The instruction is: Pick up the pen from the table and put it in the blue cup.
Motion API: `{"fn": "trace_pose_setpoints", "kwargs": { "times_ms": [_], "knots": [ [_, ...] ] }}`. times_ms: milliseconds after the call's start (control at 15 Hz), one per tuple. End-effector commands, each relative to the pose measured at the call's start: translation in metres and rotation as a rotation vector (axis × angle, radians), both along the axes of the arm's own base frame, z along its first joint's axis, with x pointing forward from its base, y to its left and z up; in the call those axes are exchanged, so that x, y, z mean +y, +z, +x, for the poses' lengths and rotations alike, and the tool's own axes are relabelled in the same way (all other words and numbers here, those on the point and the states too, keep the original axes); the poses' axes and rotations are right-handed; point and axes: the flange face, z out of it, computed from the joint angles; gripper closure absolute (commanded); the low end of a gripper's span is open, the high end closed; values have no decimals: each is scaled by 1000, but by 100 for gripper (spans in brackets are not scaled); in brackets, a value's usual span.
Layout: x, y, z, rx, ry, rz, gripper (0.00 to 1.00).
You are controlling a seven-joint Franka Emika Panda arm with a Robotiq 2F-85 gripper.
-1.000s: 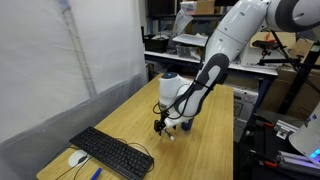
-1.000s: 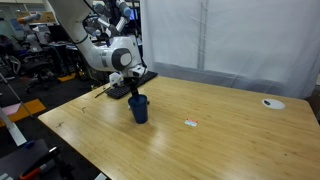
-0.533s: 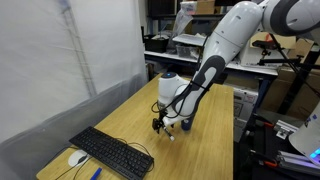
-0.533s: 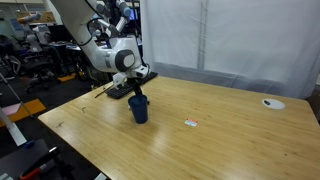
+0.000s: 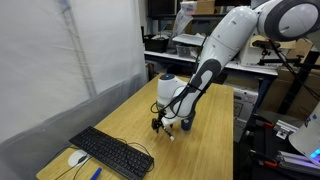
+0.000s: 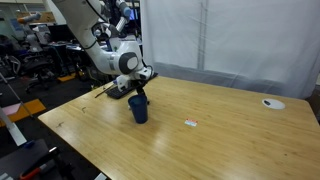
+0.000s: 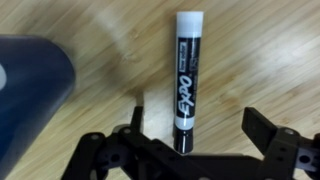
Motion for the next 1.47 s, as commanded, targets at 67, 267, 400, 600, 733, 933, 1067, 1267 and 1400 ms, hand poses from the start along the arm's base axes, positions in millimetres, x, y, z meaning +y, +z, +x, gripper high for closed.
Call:
{"fn": "trace_pose_setpoints", "kwargs": {
  "times_ms": [67,267,400,600,733,933,1067,1267,1400],
  "knots": [
    [-4,-9,9,12,2,3,26],
    [-4,-4,12,7,-5,0,2],
    [-4,-6,12,10,-9,-2,0],
    [-6,-7,12,14,-20,-4,0],
    [-8,-5,12,22,-34,-3,0],
    [-10,-4,12,24,-51,0,28],
    [-11,-1,12,32,-56,-3,41],
    [-10,2,13,31,-50,-6,61],
    [-9,3,13,34,-50,-7,76]
  ]
}}
